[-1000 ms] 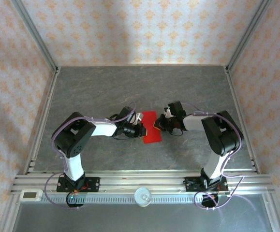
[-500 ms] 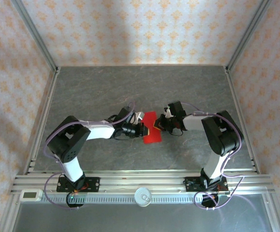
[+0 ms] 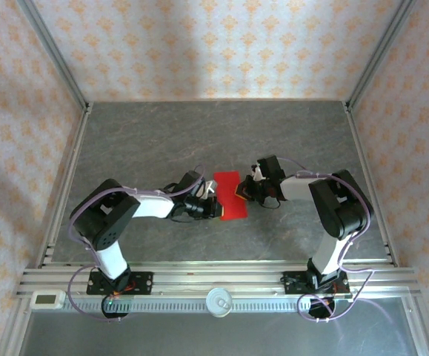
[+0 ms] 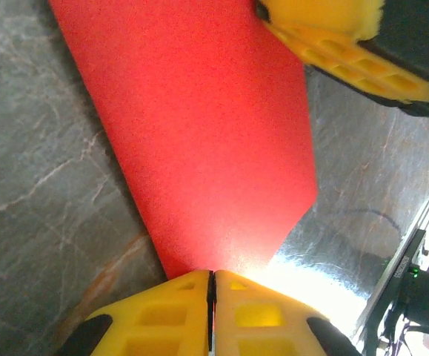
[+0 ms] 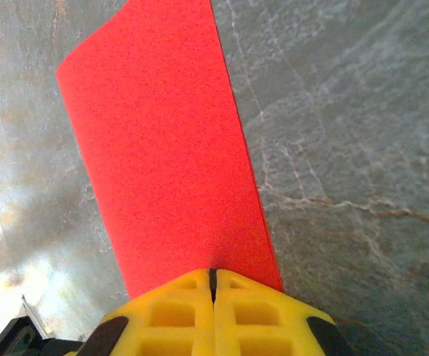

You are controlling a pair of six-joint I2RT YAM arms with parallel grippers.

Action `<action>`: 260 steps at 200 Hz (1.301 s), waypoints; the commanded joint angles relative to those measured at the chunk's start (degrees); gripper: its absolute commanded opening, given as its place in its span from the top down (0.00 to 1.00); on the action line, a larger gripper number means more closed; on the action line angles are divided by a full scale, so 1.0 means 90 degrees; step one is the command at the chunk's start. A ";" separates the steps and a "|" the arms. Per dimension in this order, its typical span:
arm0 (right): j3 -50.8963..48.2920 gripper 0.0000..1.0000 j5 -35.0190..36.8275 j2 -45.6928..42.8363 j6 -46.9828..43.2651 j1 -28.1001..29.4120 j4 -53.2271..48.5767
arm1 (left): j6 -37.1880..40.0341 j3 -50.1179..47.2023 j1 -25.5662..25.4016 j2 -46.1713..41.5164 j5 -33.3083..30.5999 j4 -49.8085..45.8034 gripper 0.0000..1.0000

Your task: Fold a paper plane with a square sheet of paper (pick it up from the middle)

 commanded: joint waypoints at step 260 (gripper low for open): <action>-0.1170 0.56 0.0278 -0.2186 0.0576 -0.0134 -0.0718 | 0.0637 0.2223 0.0804 0.0924 -0.0252 -0.0703 0.86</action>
